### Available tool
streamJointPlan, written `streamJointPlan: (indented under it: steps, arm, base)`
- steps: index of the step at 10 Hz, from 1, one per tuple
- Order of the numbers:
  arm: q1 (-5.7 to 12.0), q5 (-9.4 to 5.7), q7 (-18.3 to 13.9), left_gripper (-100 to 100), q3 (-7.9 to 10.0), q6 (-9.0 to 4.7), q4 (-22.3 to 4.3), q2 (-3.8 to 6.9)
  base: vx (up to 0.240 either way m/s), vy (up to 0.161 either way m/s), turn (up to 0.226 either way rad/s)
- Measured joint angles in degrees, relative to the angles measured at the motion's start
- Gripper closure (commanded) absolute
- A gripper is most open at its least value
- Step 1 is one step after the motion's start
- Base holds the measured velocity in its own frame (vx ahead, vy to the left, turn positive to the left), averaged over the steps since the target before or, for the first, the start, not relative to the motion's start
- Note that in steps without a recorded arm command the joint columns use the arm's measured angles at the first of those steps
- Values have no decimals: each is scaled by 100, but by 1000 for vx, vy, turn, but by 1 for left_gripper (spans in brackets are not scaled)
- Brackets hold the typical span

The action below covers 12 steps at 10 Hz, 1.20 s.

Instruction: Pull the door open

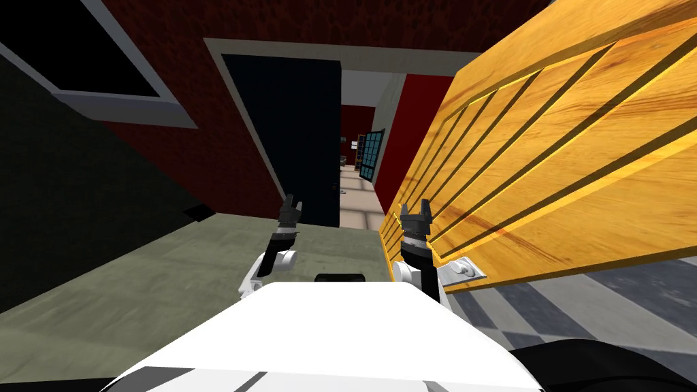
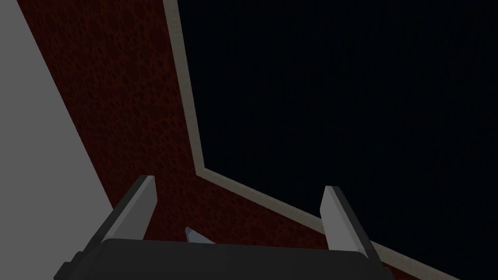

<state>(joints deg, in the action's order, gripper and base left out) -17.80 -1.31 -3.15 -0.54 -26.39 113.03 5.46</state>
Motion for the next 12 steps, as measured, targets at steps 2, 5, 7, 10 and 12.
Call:
streamJointPlan:
  steps: [2,5,7,10,12]
  arm:
    - [102,-3,-4,-100,5,19,-311,16]
    - [307,-21,-33,-100,35,161,-783,55]
    - [423,-35,-53,-100,60,258,-1013,85]
    - [551,-50,-80,-100,81,367,-1350,118]
    - [648,-45,-78,-100,80,429,-1590,101]
  base:
    - [123,-26,-60]
    - [121,-16,-51]
    - [89,-20,-41]
    - [107,-15,-49]
    - [113,-7,-40]
